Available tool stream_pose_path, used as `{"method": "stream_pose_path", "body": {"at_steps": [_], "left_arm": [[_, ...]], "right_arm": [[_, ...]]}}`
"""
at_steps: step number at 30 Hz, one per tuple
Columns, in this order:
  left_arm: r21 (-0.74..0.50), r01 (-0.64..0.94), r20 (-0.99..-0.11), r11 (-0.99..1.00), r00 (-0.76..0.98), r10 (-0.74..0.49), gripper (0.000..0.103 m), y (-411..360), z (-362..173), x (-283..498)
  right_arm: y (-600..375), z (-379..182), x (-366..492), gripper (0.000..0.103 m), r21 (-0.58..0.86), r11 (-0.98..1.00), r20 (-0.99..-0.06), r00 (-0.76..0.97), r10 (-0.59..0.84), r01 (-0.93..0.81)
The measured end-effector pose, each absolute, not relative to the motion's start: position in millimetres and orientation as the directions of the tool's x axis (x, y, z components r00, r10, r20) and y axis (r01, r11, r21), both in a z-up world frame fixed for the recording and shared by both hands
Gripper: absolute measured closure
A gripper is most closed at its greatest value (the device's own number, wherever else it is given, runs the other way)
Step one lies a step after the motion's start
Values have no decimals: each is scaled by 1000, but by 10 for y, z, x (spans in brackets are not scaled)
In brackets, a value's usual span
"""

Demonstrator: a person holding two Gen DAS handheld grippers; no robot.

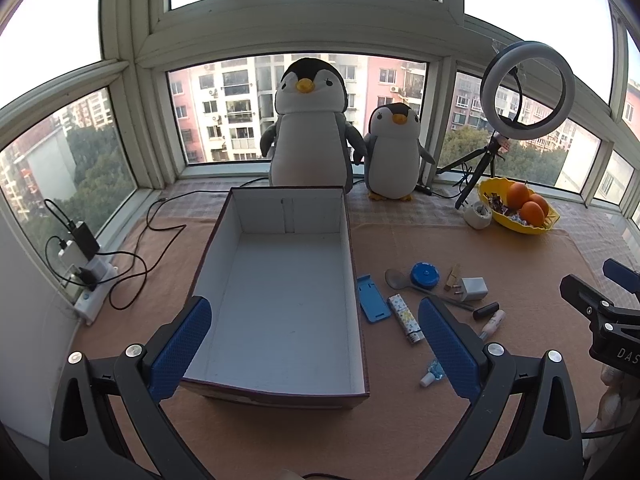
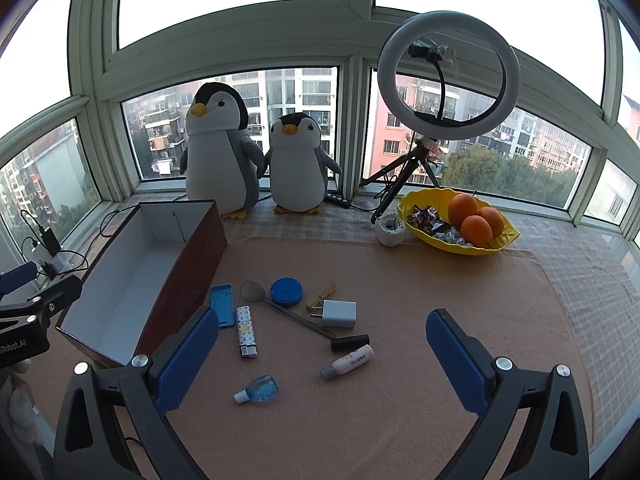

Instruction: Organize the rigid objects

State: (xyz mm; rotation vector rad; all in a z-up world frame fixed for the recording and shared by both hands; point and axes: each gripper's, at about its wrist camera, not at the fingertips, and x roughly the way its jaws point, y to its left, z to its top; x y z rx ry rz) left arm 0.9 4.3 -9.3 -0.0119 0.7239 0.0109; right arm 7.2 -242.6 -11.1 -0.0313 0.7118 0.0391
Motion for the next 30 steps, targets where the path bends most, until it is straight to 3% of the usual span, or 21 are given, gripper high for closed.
{"method": "stream_pose_path", "body": {"at_steps": [15, 25, 30], "left_arm": [[6, -93, -697, 996, 714, 70, 0, 410, -210, 78], [9, -241, -761, 971, 628, 163, 0, 1016, -524, 157], [8, -276, -791, 961, 587, 175, 5, 1210, -711, 227]], "right_arm": [[-2464, -181, 123, 1, -2, 999, -674, 738, 28, -40], [-2513, -248, 147, 1, -11, 999, -688, 726, 22, -40], [-2549, -323, 147, 1, -22, 999, -699, 715, 10, -35]]}}
